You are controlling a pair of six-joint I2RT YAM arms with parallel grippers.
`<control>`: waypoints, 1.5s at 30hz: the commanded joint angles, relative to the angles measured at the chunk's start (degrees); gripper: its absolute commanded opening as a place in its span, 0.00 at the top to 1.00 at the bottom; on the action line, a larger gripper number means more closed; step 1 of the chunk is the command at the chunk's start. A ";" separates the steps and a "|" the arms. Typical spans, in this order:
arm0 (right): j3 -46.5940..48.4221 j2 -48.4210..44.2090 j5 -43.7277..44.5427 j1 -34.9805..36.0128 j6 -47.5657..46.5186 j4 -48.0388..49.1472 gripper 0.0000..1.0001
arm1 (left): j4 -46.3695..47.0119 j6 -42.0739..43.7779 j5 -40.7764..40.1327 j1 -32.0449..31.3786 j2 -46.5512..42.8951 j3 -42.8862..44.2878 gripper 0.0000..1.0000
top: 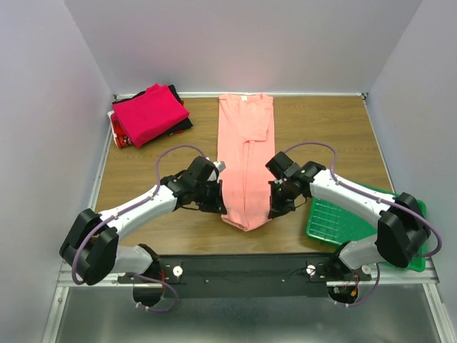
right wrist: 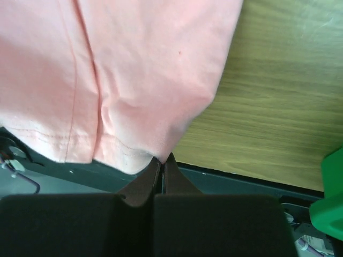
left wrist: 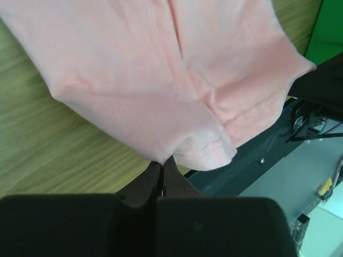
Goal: Fold and stack the t-shirts
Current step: Fold the tshirt
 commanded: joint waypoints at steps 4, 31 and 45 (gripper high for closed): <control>9.09 6.03 10.86 0.17 -1.79 -5.82 1.00 | -4.84 5.16 -6.34 0.50 4.59 7.83 1.00; 43.64 34.43 21.35 -12.66 -15.32 -6.35 1.00 | -3.17 17.65 -5.29 14.74 28.23 32.87 1.00; 53.58 41.82 20.47 -16.53 -18.23 -6.61 1.00 | -1.15 21.52 1.30 19.40 38.69 42.72 1.00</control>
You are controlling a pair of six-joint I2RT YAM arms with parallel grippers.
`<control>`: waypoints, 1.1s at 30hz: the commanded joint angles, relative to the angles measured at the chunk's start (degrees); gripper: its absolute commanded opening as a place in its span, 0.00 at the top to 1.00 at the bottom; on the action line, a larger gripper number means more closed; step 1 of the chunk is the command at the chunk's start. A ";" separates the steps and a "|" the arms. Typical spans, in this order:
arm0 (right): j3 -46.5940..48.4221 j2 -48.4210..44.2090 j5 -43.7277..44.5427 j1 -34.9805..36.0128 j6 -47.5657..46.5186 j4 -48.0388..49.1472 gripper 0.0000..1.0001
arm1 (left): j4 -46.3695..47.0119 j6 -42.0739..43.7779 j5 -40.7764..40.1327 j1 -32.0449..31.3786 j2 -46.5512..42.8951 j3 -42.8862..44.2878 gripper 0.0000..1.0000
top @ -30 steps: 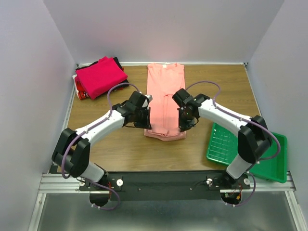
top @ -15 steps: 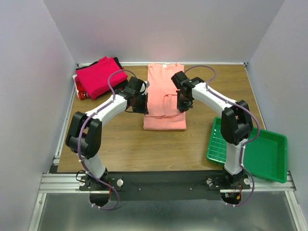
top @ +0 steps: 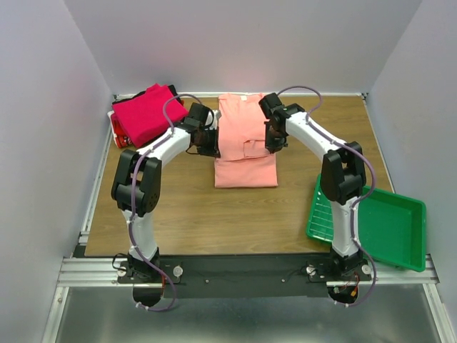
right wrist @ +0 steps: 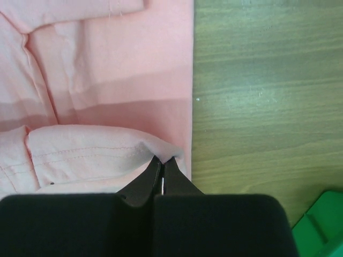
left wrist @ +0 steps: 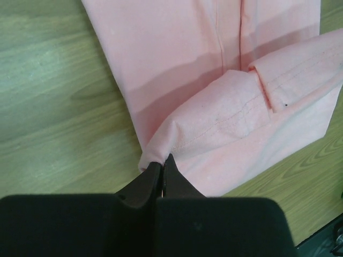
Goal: Fold and stack the t-shirts
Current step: Fold the tshirt
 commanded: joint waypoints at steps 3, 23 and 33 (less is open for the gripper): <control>3.90 3.18 1.12 -1.23 -1.80 -0.67 1.00 | 2.50 2.20 4.74 1.50 3.42 4.38 1.00; 12.61 10.55 1.56 -4.40 -4.78 -0.93 1.00 | 5.92 -1.84 7.11 4.31 10.81 11.85 1.00; 19.02 11.71 0.25 -5.37 -6.46 -0.93 0.33 | 8.21 -3.95 4.92 7.13 10.99 13.61 0.23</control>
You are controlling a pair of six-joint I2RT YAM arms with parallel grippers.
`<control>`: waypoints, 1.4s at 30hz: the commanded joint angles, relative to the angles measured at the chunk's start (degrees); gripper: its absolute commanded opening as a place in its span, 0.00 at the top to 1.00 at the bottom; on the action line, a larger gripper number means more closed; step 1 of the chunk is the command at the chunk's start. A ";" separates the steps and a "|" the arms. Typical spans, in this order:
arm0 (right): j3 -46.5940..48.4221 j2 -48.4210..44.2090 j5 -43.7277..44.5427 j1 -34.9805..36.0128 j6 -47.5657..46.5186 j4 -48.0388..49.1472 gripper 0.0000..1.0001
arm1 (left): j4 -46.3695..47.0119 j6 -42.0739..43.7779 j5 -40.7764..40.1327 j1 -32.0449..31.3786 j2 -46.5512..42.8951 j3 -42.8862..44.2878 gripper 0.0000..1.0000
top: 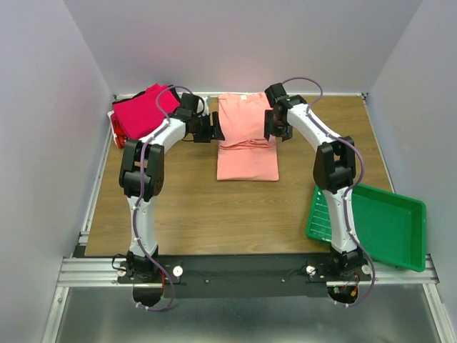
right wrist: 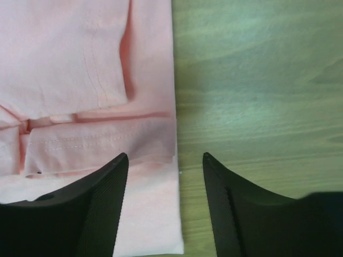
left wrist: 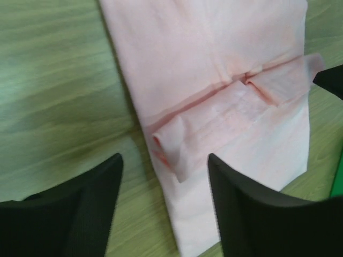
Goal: Fold and stack the t-shirts
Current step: Fold the tshirt
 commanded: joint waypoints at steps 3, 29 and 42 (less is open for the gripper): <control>4.30 -1.32 -1.57 -0.47 -1.65 -0.58 0.29 | 3.32 0.25 -0.94 1.08 -2.57 0.84 0.22; -2.92 -1.42 -22.41 3.05 -4.55 4.69 0.29 | 8.51 1.04 -0.23 -4.55 -10.74 -21.31 0.27; -0.10 4.21 -20.22 3.22 -4.46 4.78 0.30 | 5.43 2.53 -2.78 -5.43 -9.43 -23.15 0.30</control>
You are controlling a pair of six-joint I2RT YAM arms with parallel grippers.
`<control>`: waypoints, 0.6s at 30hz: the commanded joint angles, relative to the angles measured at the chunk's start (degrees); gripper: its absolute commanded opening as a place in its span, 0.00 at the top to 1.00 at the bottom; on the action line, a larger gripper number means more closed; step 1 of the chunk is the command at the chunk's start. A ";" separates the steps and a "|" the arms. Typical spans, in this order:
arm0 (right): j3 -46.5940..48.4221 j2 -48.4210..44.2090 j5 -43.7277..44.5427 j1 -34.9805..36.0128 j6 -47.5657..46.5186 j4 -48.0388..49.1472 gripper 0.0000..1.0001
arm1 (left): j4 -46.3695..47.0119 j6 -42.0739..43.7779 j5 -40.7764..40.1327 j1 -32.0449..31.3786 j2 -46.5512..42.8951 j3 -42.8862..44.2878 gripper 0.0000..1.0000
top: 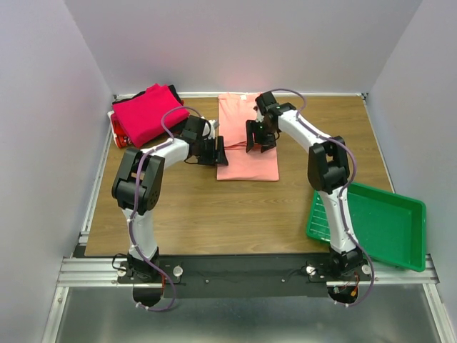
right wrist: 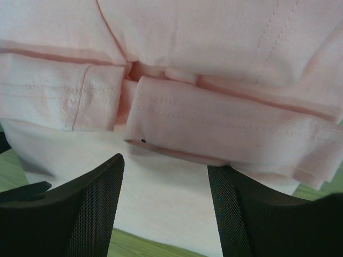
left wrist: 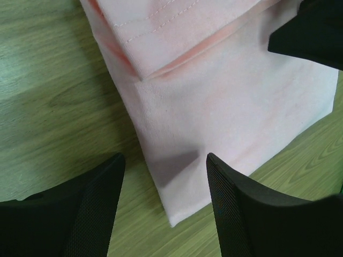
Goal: Fold and stack the t-shirts
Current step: Fold the tshirt
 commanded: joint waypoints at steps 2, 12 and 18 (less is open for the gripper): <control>5.31 4.21 2.49 0.23 0.47 0.32 0.30 | -2.85 1.90 -2.28 -0.99 1.24 -1.32 0.30; 20.95 10.72 14.54 0.14 4.08 0.50 0.29 | -3.38 2.60 -2.98 -1.96 0.71 -2.81 0.30; 23.08 8.97 15.07 0.05 5.32 3.56 0.28 | -3.29 2.43 -3.69 -2.05 -0.43 -3.87 0.30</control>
